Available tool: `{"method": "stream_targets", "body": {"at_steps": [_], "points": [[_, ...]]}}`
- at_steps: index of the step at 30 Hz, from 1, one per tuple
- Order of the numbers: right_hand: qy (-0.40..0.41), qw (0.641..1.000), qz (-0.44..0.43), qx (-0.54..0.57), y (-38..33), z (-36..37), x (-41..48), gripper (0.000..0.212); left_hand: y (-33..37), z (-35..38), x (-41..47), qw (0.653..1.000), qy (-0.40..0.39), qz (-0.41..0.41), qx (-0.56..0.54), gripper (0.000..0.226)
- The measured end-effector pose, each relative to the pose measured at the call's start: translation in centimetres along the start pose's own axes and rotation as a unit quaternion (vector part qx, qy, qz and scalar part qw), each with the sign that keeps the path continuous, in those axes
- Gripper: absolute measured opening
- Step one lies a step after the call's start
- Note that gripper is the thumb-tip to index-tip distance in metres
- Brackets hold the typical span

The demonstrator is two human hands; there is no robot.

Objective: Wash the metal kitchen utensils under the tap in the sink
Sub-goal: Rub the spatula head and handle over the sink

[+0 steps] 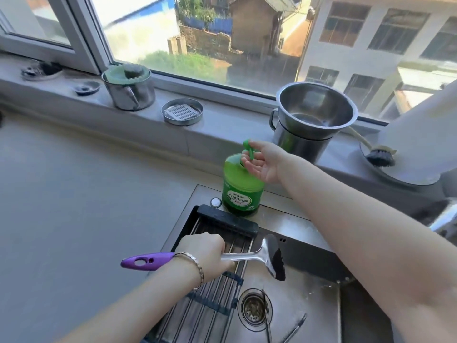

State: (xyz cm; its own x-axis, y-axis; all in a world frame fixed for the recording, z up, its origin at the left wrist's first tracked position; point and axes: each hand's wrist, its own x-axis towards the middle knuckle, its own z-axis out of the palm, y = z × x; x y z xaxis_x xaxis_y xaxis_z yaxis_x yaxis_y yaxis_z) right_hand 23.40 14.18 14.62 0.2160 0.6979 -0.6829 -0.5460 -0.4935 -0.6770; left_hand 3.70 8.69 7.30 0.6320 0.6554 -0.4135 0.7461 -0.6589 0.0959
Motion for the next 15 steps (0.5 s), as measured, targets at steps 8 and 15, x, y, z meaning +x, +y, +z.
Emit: {"method": "stream_targets", "body": {"at_steps": [8, 15], "points": [[0.006, 0.998, 0.039, 0.040, -1.1, 0.1, 1.0, 0.028, -0.1, 1.6, 1.4, 0.999, 0.003, 0.006, -0.040, 0.033], [0.002, 0.996, 0.076, 0.043, -1.5, -0.1, 1.5, 0.025, -0.4, 2.6, 2.3, 0.998, -0.004, 0.000, -0.066, 0.035]]}}
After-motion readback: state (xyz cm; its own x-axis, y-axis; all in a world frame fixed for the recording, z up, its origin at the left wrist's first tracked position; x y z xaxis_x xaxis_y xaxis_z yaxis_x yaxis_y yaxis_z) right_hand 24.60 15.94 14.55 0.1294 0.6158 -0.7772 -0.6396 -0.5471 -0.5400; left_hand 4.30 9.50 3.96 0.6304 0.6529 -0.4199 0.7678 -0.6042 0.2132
